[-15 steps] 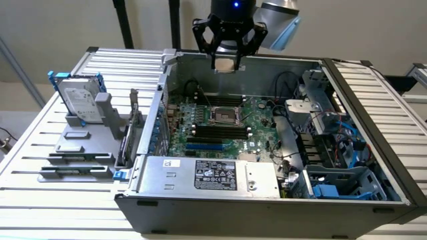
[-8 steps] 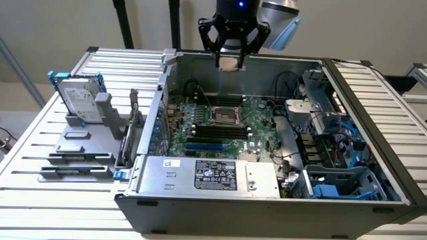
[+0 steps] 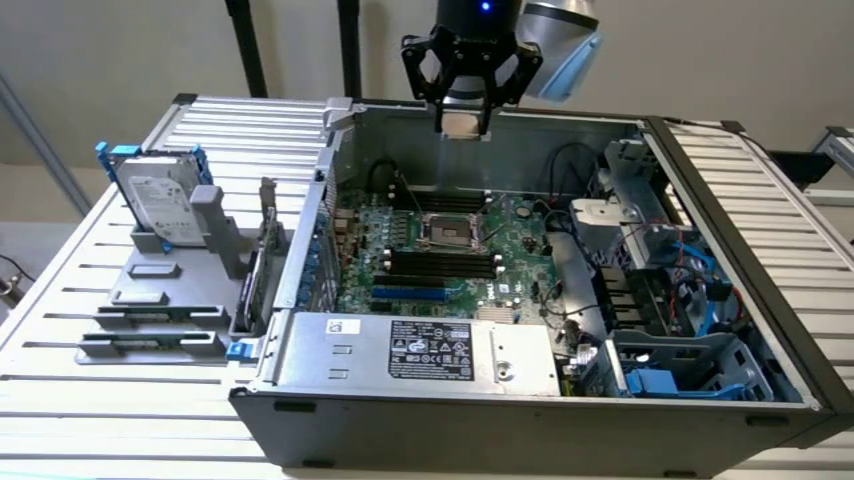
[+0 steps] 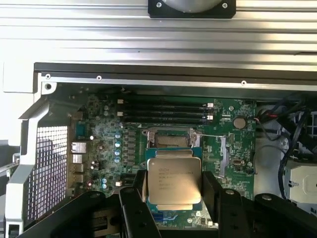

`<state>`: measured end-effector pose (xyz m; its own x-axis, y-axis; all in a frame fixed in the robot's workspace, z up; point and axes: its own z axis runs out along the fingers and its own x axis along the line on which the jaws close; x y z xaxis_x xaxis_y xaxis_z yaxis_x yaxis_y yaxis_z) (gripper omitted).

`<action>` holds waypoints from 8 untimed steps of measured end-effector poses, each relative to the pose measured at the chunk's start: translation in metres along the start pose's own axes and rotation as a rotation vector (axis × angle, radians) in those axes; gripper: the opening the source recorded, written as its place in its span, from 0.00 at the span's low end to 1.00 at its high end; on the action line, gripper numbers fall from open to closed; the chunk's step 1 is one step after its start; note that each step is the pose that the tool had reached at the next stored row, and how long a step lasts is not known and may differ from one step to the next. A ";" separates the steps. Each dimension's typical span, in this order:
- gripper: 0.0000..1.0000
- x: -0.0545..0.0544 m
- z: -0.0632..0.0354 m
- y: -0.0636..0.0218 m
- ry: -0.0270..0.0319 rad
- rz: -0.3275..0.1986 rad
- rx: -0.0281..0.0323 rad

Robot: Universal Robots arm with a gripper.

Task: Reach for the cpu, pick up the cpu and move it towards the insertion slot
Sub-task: 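Pick up the cpu and move it towards the insertion slot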

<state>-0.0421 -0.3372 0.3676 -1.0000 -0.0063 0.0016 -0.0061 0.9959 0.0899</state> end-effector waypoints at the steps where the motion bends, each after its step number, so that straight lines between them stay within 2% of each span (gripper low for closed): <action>1: 0.55 0.000 0.0001 0.0004 -0.0002 0.002 0.0032; 3: 0.55 0.000 0.0002 0.0006 -0.0010 0.010 0.0069; 8: 0.55 0.000 0.0003 0.0006 -0.0032 0.037 0.0088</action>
<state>-0.0420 -0.3365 0.3674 -0.9995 0.0313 0.0016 0.0313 0.9962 0.0810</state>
